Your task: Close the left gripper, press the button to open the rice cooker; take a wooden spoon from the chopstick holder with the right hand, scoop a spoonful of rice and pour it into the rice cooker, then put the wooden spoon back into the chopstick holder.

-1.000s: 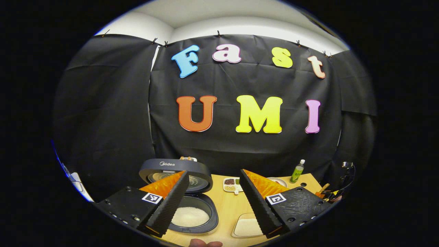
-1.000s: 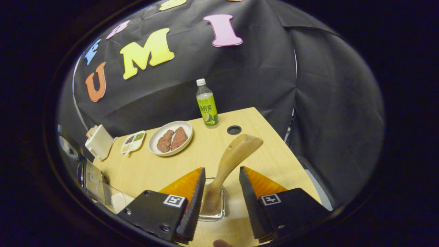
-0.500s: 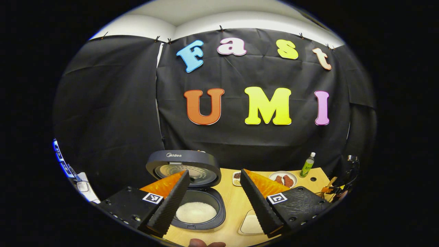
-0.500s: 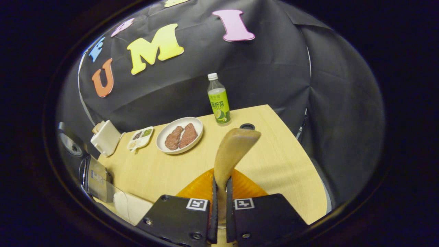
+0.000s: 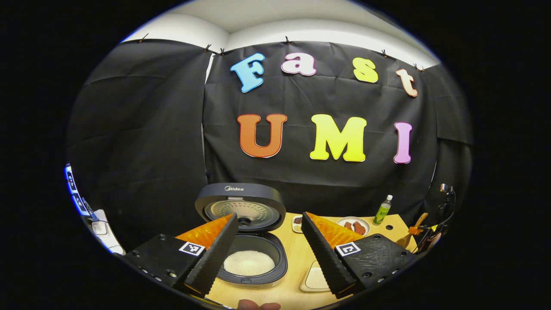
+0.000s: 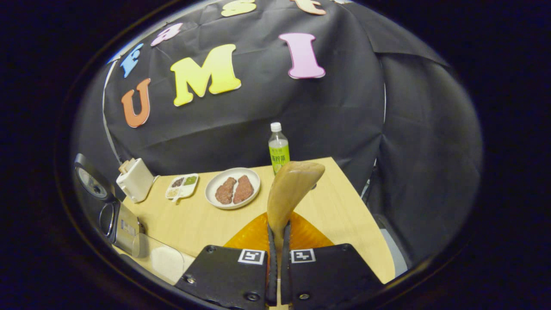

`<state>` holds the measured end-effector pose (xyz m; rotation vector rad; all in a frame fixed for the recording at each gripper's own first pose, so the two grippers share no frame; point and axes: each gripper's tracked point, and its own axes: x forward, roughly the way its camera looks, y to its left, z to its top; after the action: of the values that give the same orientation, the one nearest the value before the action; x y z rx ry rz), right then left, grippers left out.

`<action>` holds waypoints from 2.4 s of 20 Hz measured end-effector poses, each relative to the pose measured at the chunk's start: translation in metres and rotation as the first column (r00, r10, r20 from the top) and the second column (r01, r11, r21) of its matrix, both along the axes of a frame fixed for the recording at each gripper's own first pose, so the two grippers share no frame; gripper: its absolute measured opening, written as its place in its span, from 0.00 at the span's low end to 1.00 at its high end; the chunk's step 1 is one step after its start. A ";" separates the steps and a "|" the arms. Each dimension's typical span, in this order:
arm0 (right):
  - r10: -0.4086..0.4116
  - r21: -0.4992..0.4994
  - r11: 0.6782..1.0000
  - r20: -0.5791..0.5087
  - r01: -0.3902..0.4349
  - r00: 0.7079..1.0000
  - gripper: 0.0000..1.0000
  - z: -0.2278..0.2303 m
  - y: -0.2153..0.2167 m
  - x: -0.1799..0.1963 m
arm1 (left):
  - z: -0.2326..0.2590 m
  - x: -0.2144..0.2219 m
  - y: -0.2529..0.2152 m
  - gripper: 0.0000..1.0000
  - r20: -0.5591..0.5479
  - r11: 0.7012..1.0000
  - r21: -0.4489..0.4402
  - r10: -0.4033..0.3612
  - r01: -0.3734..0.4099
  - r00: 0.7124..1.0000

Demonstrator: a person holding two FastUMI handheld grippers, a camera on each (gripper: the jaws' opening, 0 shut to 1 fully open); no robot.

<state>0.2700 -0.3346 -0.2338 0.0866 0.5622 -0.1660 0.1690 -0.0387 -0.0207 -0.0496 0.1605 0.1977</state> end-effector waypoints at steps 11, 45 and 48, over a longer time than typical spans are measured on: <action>0.169 -0.072 0.984 0.064 -0.164 0.984 0.08 0.064 0.211 -0.054 | 0.010 -0.062 0.069 0.95 0.101 0.991 0.048 -0.129 0.124 0.986; 0.199 0.375 0.920 -0.187 -0.118 0.962 0.08 -0.119 0.323 -0.061 | -0.004 -0.059 0.067 0.95 -0.011 0.992 0.056 -0.112 0.112 0.994; 0.149 0.496 0.868 -0.204 -0.029 0.968 0.09 -0.118 0.317 -0.061 | -0.004 -0.056 0.060 0.95 -0.010 0.992 0.048 -0.115 0.116 0.993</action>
<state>0.2094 -0.0180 -0.3513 0.5427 0.8380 0.0643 0.1129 0.0212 -0.0243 0.0089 0.1650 0.0861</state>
